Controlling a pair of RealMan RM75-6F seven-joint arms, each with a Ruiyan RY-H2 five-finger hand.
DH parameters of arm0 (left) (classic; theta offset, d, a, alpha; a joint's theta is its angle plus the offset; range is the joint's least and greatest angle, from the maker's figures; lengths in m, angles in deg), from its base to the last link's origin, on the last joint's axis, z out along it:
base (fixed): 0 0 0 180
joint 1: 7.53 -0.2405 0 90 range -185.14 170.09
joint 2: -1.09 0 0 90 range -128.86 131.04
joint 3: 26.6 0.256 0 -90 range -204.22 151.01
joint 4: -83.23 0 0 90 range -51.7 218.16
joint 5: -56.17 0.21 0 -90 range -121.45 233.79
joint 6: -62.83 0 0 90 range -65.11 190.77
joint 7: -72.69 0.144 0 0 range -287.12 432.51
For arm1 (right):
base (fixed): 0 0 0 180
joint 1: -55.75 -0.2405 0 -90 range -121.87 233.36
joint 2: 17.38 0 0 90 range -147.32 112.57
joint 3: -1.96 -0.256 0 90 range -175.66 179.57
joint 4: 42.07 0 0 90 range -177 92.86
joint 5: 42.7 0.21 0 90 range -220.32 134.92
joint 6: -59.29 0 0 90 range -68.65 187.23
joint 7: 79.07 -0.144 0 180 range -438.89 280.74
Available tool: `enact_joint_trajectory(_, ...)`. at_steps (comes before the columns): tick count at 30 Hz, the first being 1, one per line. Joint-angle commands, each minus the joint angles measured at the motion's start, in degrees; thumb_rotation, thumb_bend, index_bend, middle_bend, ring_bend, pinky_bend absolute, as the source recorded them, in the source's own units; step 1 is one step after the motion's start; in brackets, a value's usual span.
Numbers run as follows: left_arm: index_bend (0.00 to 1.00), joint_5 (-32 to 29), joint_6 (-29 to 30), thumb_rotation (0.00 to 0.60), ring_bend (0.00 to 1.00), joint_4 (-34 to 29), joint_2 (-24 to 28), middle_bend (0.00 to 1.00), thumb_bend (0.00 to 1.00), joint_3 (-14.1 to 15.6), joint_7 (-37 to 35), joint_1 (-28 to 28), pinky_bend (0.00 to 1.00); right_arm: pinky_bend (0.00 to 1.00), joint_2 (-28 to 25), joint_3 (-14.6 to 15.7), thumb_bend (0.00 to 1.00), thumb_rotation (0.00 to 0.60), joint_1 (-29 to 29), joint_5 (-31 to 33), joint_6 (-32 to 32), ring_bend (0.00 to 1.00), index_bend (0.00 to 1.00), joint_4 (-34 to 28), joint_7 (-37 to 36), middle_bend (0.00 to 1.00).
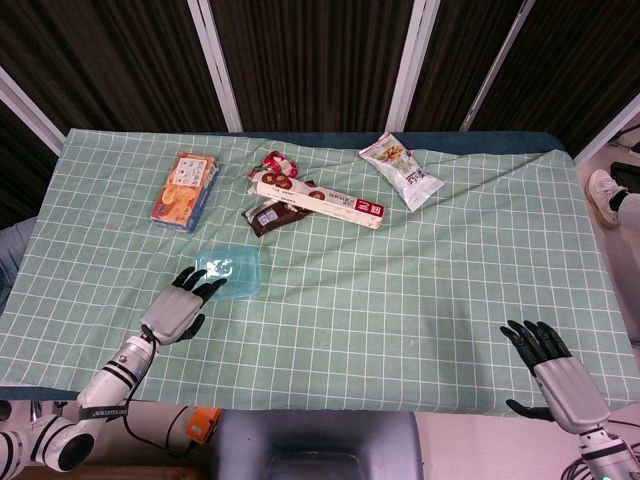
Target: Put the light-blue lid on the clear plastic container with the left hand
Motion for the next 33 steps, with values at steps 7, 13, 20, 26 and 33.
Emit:
enact_joint_trajectory(7,0.00,0.54,-0.74,0.600,0.00,1.69,-0.78,0.24,0.56,-0.93,-1.44,-0.57,0.00,0.00,-0.04,-0.03,0.18,0.600,-0.05,0.10,0.06,0.00,0.01,-0.01,-0.10,0.18)
enact_joint_trajectory(13,0.00,-0.07,-1.86,0.600,0.00,2.43,-1.15,0.24,0.56,-1.33,-1.29,-0.65,0.00,0.00,-0.01,-0.05,0.18,0.600,-0.09,0.12,0.12,0.00,0.01,-0.02,-0.04,0.18)
enact_joint_trajectory(20,0.00,-1.10,-3.51,0.600,0.00,3.02,-1.36,0.25,0.57,-1.92,-1.61,-0.48,0.00,0.00,0.05,-0.11,0.18,0.600,-0.15,0.32,0.30,0.00,0.01,-0.08,0.16,0.18)
enact_joint_trajectory(26,0.00,-1.67,-4.96,0.600,0.02,3.05,-1.22,0.28,0.57,-2.01,-1.58,-0.26,0.00,0.00,0.05,-0.13,0.18,0.600,-0.26,0.48,0.60,0.00,0.01,-0.23,0.38,0.18)
enact_joint_trajectory(33,0.00,-2.27,-5.87,0.600,0.02,3.43,-1.60,0.29,0.57,-1.95,-0.96,-0.20,0.00,0.00,0.02,-0.10,0.18,0.600,-0.24,0.46,0.55,0.00,0.01,-0.25,0.37,0.18)
